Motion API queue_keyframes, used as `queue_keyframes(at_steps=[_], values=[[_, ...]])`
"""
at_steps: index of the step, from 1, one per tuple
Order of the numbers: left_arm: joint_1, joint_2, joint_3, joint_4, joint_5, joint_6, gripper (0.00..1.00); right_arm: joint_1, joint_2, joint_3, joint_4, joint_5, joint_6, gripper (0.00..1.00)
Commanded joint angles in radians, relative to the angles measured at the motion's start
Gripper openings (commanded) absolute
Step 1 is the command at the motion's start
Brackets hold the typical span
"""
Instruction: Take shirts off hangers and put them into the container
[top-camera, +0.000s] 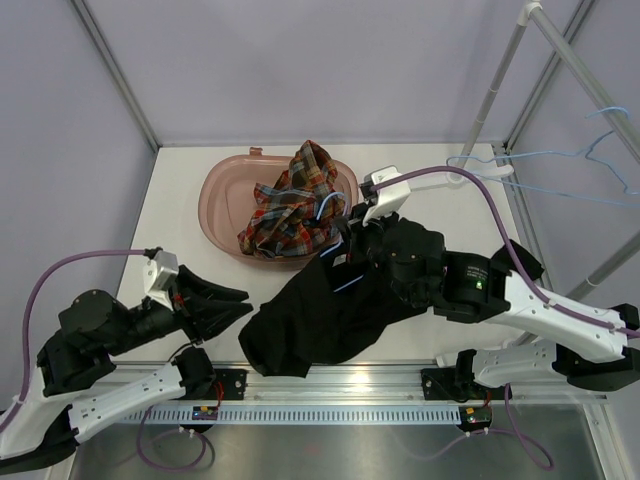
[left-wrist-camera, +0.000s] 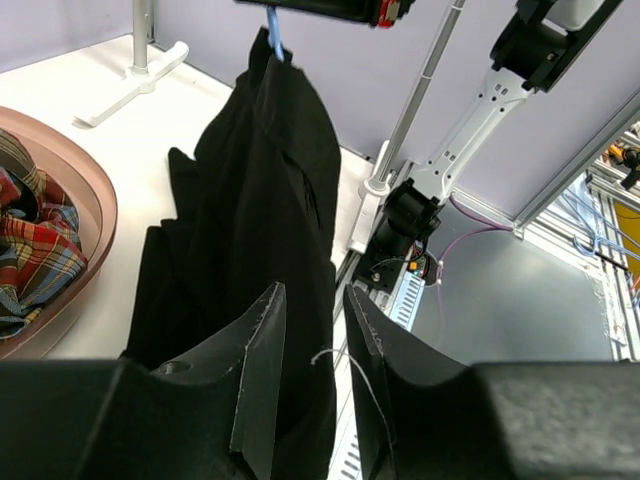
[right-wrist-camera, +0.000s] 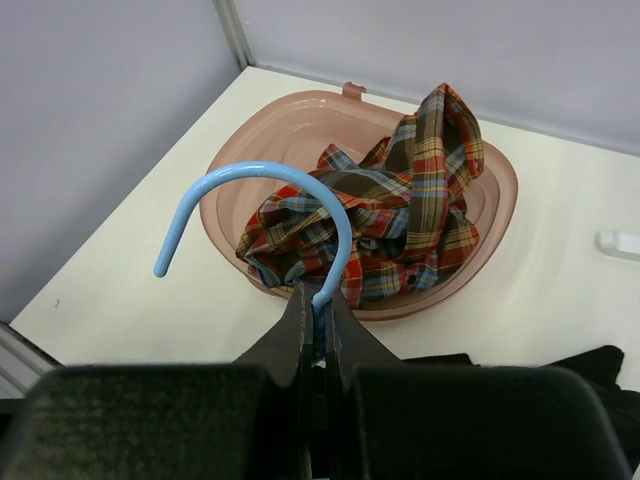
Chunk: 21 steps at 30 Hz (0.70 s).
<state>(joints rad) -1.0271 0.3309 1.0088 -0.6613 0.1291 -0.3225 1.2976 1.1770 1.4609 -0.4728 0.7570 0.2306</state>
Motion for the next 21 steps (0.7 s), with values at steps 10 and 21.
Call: queue_keyframes(at_steps=[10, 21], values=[[0.002, 0.046, -0.121, 0.130, 0.116, -0.061, 0.41, -0.003, 0.041, 0.196, -0.040, 0.107, -0.158, 0.00], [0.002, 0.037, -0.121, 0.017, 0.021, -0.073, 0.27, -0.003, 0.026, 0.213, -0.029, 0.211, -0.258, 0.00]])
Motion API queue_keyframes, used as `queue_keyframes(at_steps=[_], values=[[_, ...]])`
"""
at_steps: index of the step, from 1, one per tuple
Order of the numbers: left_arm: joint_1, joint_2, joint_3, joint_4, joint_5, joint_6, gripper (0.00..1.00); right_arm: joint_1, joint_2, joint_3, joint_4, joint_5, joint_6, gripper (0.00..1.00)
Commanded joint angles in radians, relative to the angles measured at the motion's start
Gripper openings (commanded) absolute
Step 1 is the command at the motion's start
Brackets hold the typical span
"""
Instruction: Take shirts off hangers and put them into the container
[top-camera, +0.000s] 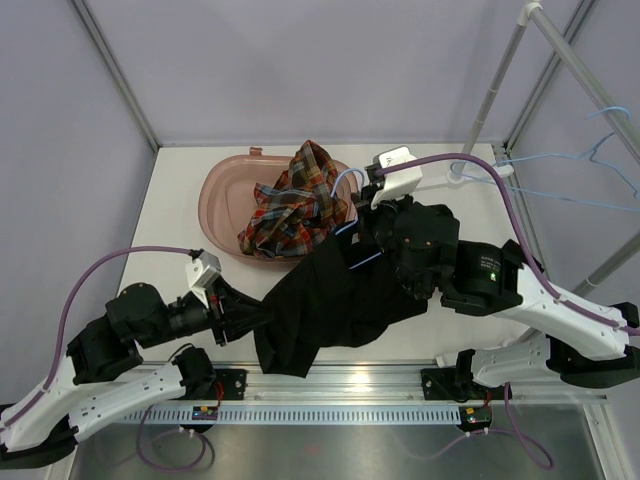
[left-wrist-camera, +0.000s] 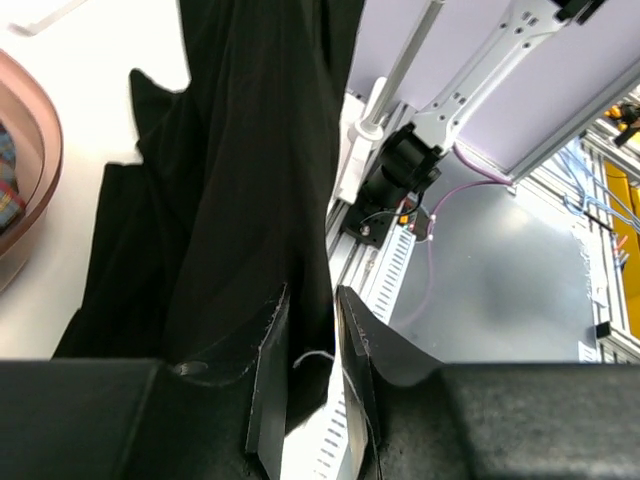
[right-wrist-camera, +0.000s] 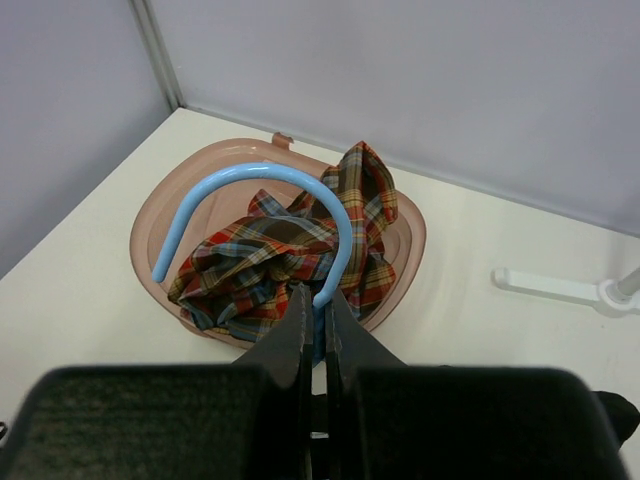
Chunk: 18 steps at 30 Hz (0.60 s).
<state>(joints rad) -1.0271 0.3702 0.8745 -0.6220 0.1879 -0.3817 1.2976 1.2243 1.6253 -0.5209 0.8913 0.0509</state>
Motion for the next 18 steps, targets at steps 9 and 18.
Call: queue_keyframes(at_steps=[9, 18], values=[[0.002, 0.039, 0.017, -0.025, -0.059, -0.011, 0.00, -0.003, -0.048, 0.085, 0.022, 0.101, -0.118, 0.00], [0.002, -0.031, 0.041, -0.033, -0.355, -0.040, 0.00, -0.003, -0.112, 0.053, -0.011, 0.184, -0.128, 0.00]])
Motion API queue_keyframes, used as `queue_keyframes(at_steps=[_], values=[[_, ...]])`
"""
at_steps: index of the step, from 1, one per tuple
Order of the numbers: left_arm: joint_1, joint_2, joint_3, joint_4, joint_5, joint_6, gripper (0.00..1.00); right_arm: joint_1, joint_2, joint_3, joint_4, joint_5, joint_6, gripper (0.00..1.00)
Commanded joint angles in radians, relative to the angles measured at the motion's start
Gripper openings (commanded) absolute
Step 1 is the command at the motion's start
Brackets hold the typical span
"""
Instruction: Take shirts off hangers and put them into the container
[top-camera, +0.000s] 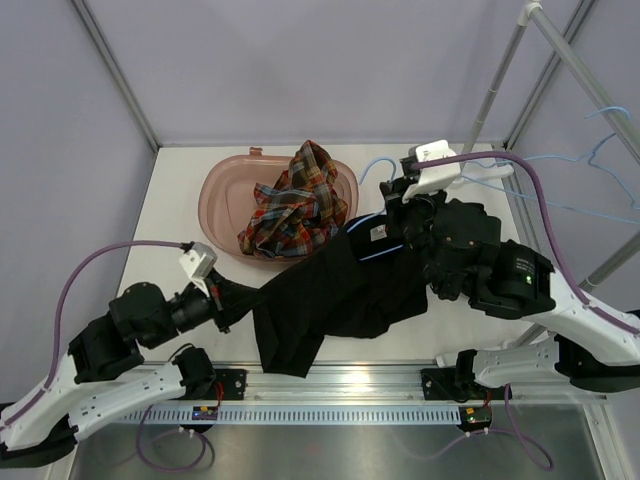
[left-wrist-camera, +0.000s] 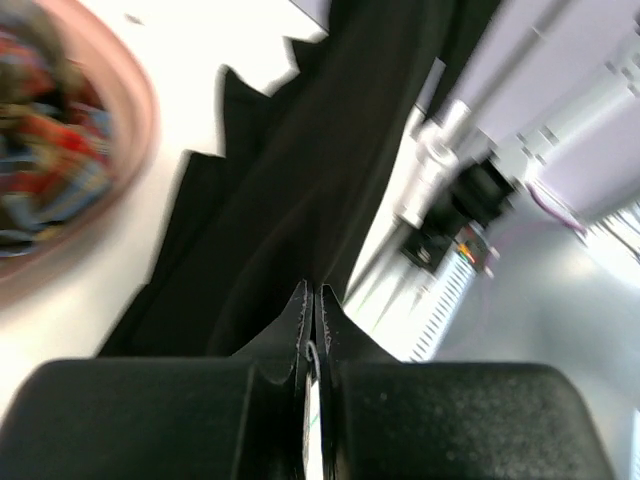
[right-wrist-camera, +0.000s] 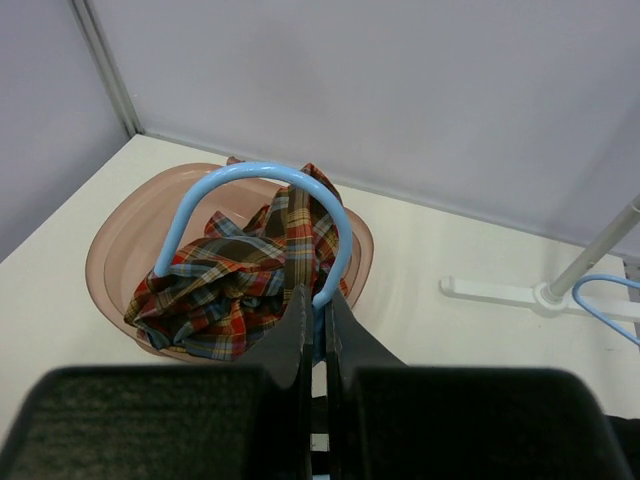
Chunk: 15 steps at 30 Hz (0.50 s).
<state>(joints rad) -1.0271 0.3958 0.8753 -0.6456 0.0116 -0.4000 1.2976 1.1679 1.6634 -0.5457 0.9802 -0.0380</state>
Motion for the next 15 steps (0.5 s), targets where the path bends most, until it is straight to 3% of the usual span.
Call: queue_keyframes(at_steps=[1, 7, 11, 15], values=[[0.002, -0.081, 0.040, -0.008, -0.253, -0.025, 0.00, -0.003, -0.086, 0.004, 0.010, 0.127, -0.042, 0.00], [0.002, -0.227, 0.071, -0.032, -0.525, -0.054, 0.00, -0.004, -0.198, -0.077, -0.025, 0.231, -0.024, 0.00], [0.002, -0.194, 0.103, -0.075, -0.553, -0.051, 0.00, -0.003, -0.252, -0.120, -0.027, 0.287, -0.011, 0.00], [0.002, -0.152, 0.096, -0.086, -0.536, -0.065, 0.00, -0.003, -0.304, -0.172, 0.103, 0.356, -0.057, 0.00]])
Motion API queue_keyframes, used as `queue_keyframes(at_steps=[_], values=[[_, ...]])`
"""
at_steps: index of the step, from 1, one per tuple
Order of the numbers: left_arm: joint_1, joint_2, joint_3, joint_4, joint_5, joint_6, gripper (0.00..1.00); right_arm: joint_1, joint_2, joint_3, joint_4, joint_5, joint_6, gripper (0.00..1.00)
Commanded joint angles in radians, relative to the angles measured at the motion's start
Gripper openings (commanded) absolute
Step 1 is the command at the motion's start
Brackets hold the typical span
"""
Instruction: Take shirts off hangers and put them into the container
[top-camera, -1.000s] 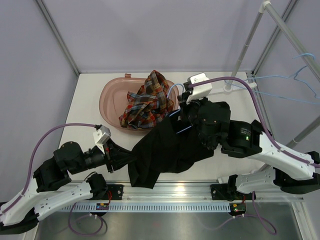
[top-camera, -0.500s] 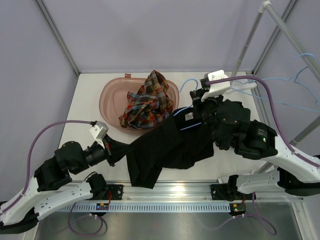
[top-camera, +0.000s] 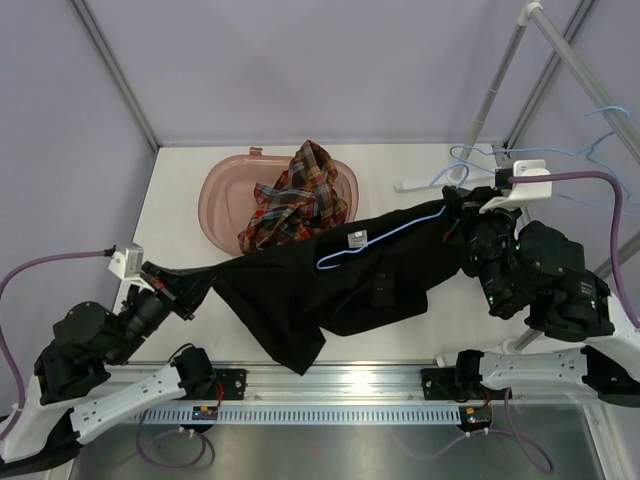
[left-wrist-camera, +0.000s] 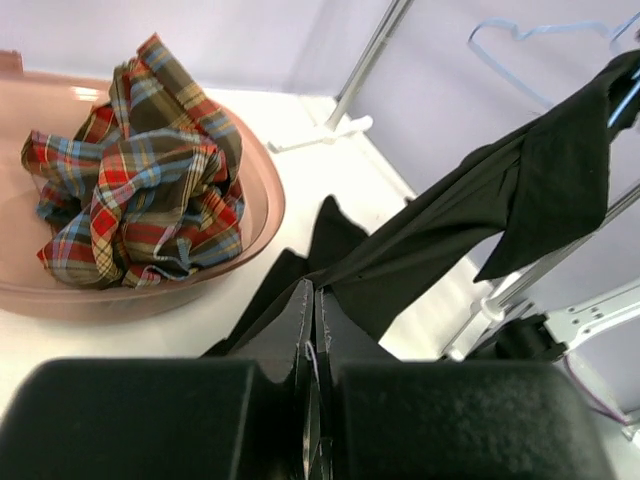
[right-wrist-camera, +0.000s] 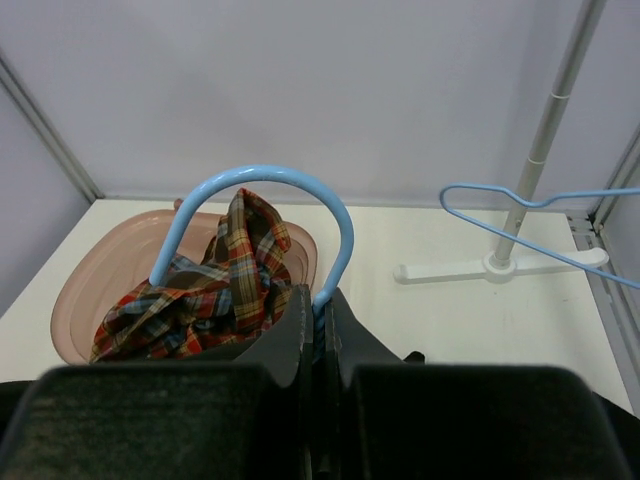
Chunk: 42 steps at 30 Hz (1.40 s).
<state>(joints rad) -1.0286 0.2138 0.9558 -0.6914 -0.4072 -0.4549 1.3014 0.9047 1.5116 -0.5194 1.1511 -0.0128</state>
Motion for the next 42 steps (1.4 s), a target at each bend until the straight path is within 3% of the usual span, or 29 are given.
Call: queue_keyframes(at_steps=[1, 6, 8, 15, 21, 23, 29, 36, 40, 42], values=[[0.004, 0.032, -0.001, -0.031, -0.102, -0.010, 0.00, -0.008, -0.059, -0.025, 0.087, 0.187, -0.072, 0.00], [0.004, 0.097, -0.028, 0.027, -0.039, 0.001, 0.00, -0.008, -0.087, -0.002, 0.065, 0.031, 0.082, 0.00], [0.004, 0.131, -0.032, 0.084, 0.056, 0.039, 0.00, -0.007, -0.063, 0.012, 0.079, -0.046, 0.123, 0.00], [0.004, 0.249, -0.066, 0.240, 0.254, 0.055, 0.00, -0.007, 0.117, 0.113, 0.067, -0.253, 0.181, 0.00], [0.004, 0.318, -0.026, 0.237, 0.289, 0.073, 0.01, -0.007, 0.213, 0.128, 0.026, -0.280, 0.183, 0.00], [0.004, 0.325, 0.014, 0.205, 0.301, 0.093, 0.09, -0.008, 0.224, 0.125, -0.002, -0.265, 0.180, 0.00], [0.004, 0.292, 0.101, 0.116, 0.309, 0.134, 0.16, -0.008, 0.220, 0.087, -0.022, -0.249, 0.171, 0.00], [0.004, 0.263, 0.118, 0.061, 0.249, 0.130, 0.12, -0.007, 0.238, 0.091, -0.039, -0.271, 0.163, 0.00], [0.004, 0.248, 0.116, 0.096, 0.309, 0.142, 0.33, -0.007, 0.283, 0.137, -0.085, -0.263, 0.168, 0.00], [0.004, 0.240, 0.113, 0.128, 0.399, 0.153, 0.34, -0.008, 0.298, 0.141, -0.090, -0.257, 0.162, 0.00]])
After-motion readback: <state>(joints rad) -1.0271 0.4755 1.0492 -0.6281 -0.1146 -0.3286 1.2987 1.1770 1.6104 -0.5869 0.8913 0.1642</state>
